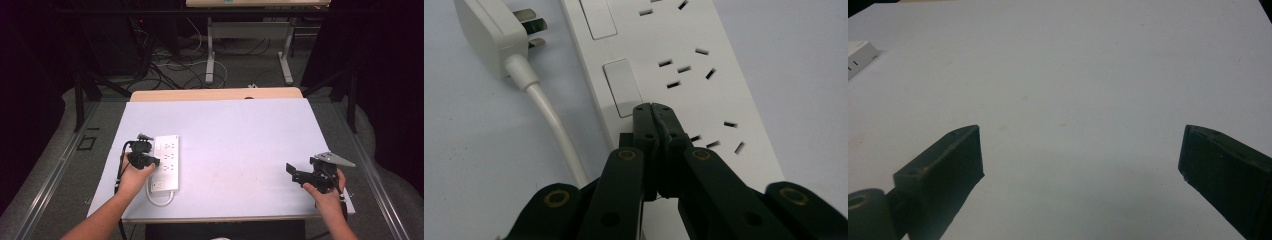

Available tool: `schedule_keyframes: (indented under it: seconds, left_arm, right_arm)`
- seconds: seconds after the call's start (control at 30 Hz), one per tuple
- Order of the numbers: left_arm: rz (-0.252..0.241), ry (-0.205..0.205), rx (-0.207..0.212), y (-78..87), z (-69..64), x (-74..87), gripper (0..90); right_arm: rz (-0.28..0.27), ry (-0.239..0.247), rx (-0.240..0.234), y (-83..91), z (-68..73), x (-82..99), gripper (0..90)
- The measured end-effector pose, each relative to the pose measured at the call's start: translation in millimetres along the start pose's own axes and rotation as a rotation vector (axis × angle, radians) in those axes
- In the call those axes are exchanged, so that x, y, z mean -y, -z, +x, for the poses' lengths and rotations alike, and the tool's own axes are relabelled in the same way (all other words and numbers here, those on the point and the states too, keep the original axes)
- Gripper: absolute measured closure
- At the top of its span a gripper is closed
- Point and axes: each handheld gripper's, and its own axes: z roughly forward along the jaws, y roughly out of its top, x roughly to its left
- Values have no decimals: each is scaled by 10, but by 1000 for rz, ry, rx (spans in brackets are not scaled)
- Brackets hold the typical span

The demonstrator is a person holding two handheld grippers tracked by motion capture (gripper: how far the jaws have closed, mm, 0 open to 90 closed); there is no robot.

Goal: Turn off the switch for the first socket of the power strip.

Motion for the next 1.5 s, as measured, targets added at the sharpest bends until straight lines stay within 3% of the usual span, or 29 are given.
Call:
schedule_keyframes:
  seconds: [0.1,0.43,0.7,1.2,1.5]
  left_arm:
    - [5,-20,-4,7,5,2,900]
    - [10,-11,-6,37,21,13,888]
    - [0,-28,5,113,-5,-18,860]
    - [-59,-44,31,297,-60,-19,764]
    - [-88,-45,61,383,-26,13,691]
  right_arm:
    - [0,-1,-1,-2,-1,0,35]
    - [13,-1,-4,2,-3,-2,37]
    - [13,-5,-1,-9,-10,-4,42]
    - [8,4,-4,-16,4,-5,44]
    - [2,-6,-1,-21,10,-1,45]
